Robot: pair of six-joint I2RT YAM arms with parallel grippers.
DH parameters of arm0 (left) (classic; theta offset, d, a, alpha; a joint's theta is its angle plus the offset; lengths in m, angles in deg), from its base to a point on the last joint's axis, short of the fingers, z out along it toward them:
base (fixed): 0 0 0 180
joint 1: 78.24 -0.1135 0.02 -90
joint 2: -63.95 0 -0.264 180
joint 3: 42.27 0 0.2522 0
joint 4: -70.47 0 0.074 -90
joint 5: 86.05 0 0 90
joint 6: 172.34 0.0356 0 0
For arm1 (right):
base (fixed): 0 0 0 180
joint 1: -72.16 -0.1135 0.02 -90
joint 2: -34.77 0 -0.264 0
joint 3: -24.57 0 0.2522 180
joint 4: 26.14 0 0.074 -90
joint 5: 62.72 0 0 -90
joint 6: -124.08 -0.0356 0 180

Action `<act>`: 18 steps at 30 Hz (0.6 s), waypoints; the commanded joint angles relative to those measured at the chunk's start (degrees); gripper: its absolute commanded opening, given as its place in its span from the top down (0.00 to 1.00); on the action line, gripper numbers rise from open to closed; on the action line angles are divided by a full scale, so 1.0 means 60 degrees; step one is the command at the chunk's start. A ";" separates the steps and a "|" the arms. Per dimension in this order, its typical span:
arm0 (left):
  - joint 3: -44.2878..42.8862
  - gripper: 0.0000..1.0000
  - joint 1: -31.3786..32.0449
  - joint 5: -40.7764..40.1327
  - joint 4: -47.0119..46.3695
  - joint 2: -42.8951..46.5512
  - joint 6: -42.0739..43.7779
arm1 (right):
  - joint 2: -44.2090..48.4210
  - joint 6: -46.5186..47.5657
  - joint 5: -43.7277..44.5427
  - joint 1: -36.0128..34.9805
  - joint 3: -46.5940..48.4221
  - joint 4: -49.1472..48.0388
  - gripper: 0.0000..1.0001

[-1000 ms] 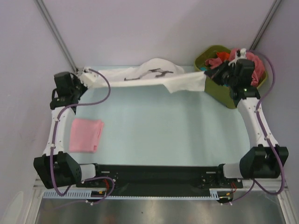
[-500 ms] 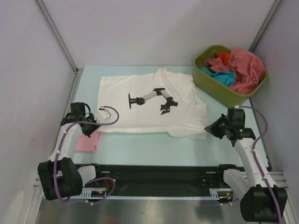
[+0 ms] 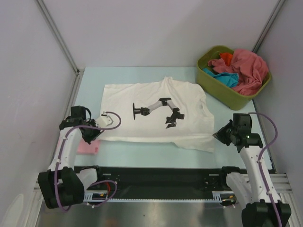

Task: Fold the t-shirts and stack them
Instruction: Fold the tshirt

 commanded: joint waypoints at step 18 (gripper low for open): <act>-0.3588 1.00 0.0271 -0.0525 -0.3487 -0.5631 -0.1504 | -0.8836 0.3729 -0.0776 -0.0340 0.4672 -0.6109 1.00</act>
